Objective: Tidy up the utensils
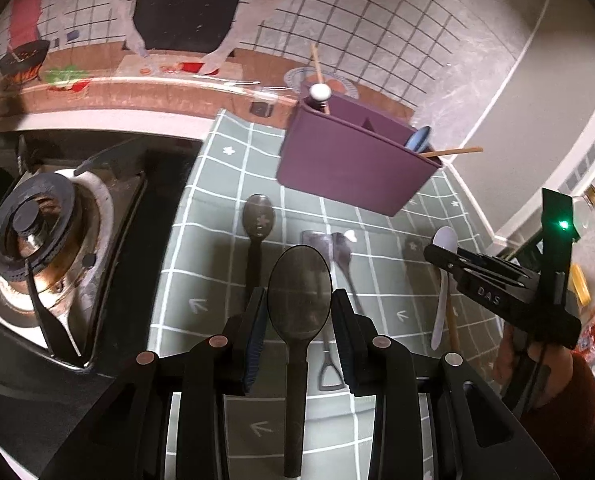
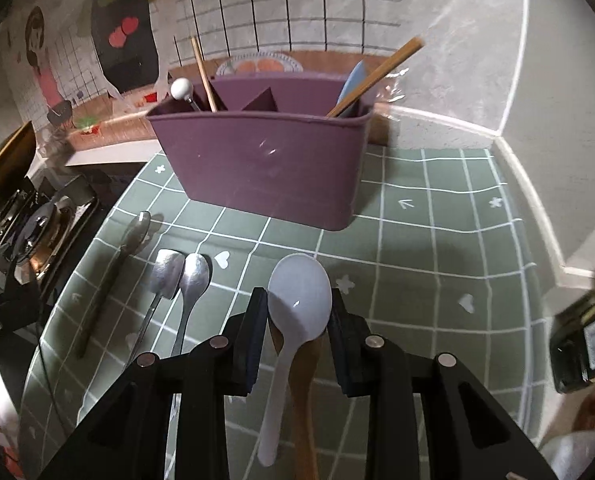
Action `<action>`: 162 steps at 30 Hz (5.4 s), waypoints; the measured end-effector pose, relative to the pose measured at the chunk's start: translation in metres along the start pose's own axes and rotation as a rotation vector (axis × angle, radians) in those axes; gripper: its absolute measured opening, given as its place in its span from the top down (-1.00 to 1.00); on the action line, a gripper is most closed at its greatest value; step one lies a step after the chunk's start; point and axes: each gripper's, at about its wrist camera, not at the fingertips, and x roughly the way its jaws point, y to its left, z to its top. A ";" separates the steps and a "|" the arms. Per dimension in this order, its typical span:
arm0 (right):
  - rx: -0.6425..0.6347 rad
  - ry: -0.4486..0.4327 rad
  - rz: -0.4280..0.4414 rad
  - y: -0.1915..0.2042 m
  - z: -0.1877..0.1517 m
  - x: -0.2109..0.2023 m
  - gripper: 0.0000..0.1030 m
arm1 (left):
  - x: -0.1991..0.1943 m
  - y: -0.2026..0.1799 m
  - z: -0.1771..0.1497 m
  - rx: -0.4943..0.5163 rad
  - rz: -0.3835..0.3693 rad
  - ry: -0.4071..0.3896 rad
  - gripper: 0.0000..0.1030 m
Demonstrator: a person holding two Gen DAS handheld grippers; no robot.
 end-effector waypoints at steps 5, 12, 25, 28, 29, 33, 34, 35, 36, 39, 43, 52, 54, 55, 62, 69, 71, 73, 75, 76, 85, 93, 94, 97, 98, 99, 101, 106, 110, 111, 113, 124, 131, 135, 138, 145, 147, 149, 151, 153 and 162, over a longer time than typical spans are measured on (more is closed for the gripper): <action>0.009 -0.043 -0.008 -0.002 -0.005 -0.029 0.47 | -0.007 -0.017 0.003 0.044 -0.025 -0.024 0.35; 0.004 -0.097 -0.034 0.004 -0.006 -0.063 0.47 | -0.020 -0.038 0.009 0.099 -0.030 -0.066 0.35; 0.013 -0.341 -0.047 0.004 0.065 -0.165 0.47 | -0.097 -0.080 0.106 0.164 -0.123 -0.307 0.36; 0.029 -0.438 -0.042 0.004 0.097 -0.195 0.47 | -0.116 -0.089 0.143 0.171 -0.152 -0.381 0.36; 0.035 -0.474 -0.038 0.004 0.109 -0.204 0.47 | -0.121 -0.092 0.155 0.168 -0.162 -0.404 0.35; 0.042 -0.584 -0.071 0.011 0.142 -0.220 0.47 | -0.120 -0.093 0.189 0.142 -0.187 -0.451 0.36; 0.040 -0.595 -0.081 0.013 0.147 -0.219 0.47 | -0.115 -0.092 0.197 0.136 -0.192 -0.455 0.36; 0.036 -0.602 -0.090 0.016 0.154 -0.215 0.47 | -0.110 -0.090 0.201 0.135 -0.192 -0.459 0.36; 0.035 -0.602 -0.097 0.018 0.159 -0.209 0.47 | -0.103 -0.089 0.206 0.136 -0.188 -0.466 0.36; 0.037 -0.586 -0.084 0.020 0.167 -0.184 0.47 | -0.077 -0.084 0.213 0.143 -0.173 -0.464 0.35; 0.061 -0.531 -0.051 0.017 0.172 -0.142 0.47 | -0.040 -0.076 0.218 0.121 -0.171 -0.406 0.36; 0.112 -0.441 -0.071 0.007 0.176 -0.062 0.47 | 0.027 -0.058 0.222 0.109 -0.123 -0.314 0.36; 0.111 -0.431 -0.089 0.007 0.177 -0.048 0.47 | 0.037 -0.057 0.219 0.109 -0.118 -0.297 0.35; 0.107 -0.424 -0.090 0.010 0.178 -0.043 0.47 | 0.045 -0.056 0.218 0.104 -0.114 -0.284 0.35; 0.098 -0.363 -0.060 0.013 0.180 -0.009 0.47 | 0.075 -0.050 0.211 0.090 -0.090 -0.228 0.35; 0.095 -0.383 -0.035 0.007 0.181 -0.022 0.48 | 0.080 -0.048 0.211 0.095 -0.112 -0.215 0.35; 0.085 -0.409 -0.037 0.007 0.181 -0.036 0.48 | 0.081 -0.048 0.209 0.102 -0.115 -0.209 0.35; 0.088 -0.429 -0.024 0.005 0.178 -0.050 0.48 | 0.081 -0.050 0.208 0.113 -0.111 -0.205 0.35; 0.096 -0.446 -0.008 0.003 0.176 -0.065 0.48 | 0.083 -0.049 0.205 0.112 -0.110 -0.197 0.36; 0.097 -0.450 -0.004 0.003 0.175 -0.071 0.48 | 0.084 -0.049 0.204 0.111 -0.111 -0.192 0.35; 0.085 -0.468 0.023 0.000 0.144 -0.124 0.48 | 0.094 -0.054 0.198 0.121 -0.089 -0.143 0.35; 0.092 -0.424 0.049 0.002 0.103 -0.143 0.48 | 0.069 -0.053 0.191 0.131 -0.086 -0.172 0.20; 0.093 -0.417 0.051 0.002 0.097 -0.144 0.48 | 0.063 -0.052 0.188 0.134 -0.088 -0.172 0.19; 0.095 -0.387 0.062 0.004 0.082 -0.144 0.48 | 0.050 -0.051 0.172 0.144 -0.071 -0.151 0.17; 0.097 -0.375 0.067 0.005 0.077 -0.144 0.48 | 0.046 -0.048 0.164 0.145 -0.068 -0.134 0.17; 0.099 -0.361 0.071 0.005 0.071 -0.143 0.48 | 0.044 -0.045 0.154 0.143 -0.066 -0.115 0.17; 0.114 -0.326 0.079 0.003 0.061 -0.139 0.48 | 0.042 -0.037 0.136 0.138 -0.057 -0.079 0.17; 0.123 -0.304 0.029 -0.003 0.042 -0.139 0.48 | 0.048 -0.009 0.091 0.070 -0.047 0.022 0.17; 0.127 -0.256 0.044 -0.016 0.039 -0.141 0.48 | 0.057 0.003 0.061 0.043 -0.045 0.075 0.17; 0.142 -0.235 0.057 -0.020 0.037 -0.138 0.48 | 0.060 0.005 0.054 0.040 -0.048 0.092 0.17; 0.159 -0.177 0.082 -0.025 0.031 -0.127 0.48 | 0.065 0.006 0.042 0.033 -0.059 0.124 0.17; 0.194 0.077 0.211 -0.014 -0.011 -0.057 0.63 | 0.054 0.012 0.004 0.063 -0.032 0.161 0.17; 0.147 0.106 0.129 -0.006 -0.025 -0.040 0.63 | 0.055 0.031 0.014 0.010 0.016 0.114 0.17; 0.055 0.061 0.043 -0.001 -0.029 -0.044 0.63 | 0.078 0.031 0.038 0.026 0.044 0.113 0.17; -0.005 0.038 0.002 0.000 -0.030 -0.044 0.63 | 0.097 0.027 0.052 0.052 0.080 0.126 0.17; -0.033 -0.007 -0.004 -0.006 -0.035 -0.049 0.59 | 0.132 0.021 0.068 0.109 0.173 0.157 0.17; -0.013 -0.012 0.022 -0.011 -0.037 -0.046 0.54 | 0.135 0.017 0.067 0.122 0.178 0.149 0.17; 0.001 -0.014 0.037 -0.014 -0.037 -0.041 0.54 | 0.136 0.015 0.066 0.137 0.186 0.141 0.17; -0.008 -0.008 0.029 -0.014 -0.035 -0.033 0.54 | 0.136 0.013 0.065 0.154 0.197 0.137 0.18; -0.030 0.000 0.024 -0.010 -0.032 -0.024 0.54 | 0.135 0.013 0.063 0.162 0.205 0.135 0.34; -0.121 0.062 0.071 0.012 -0.019 0.018 0.54 | 0.087 0.022 0.040 0.078 0.109 0.106 0.35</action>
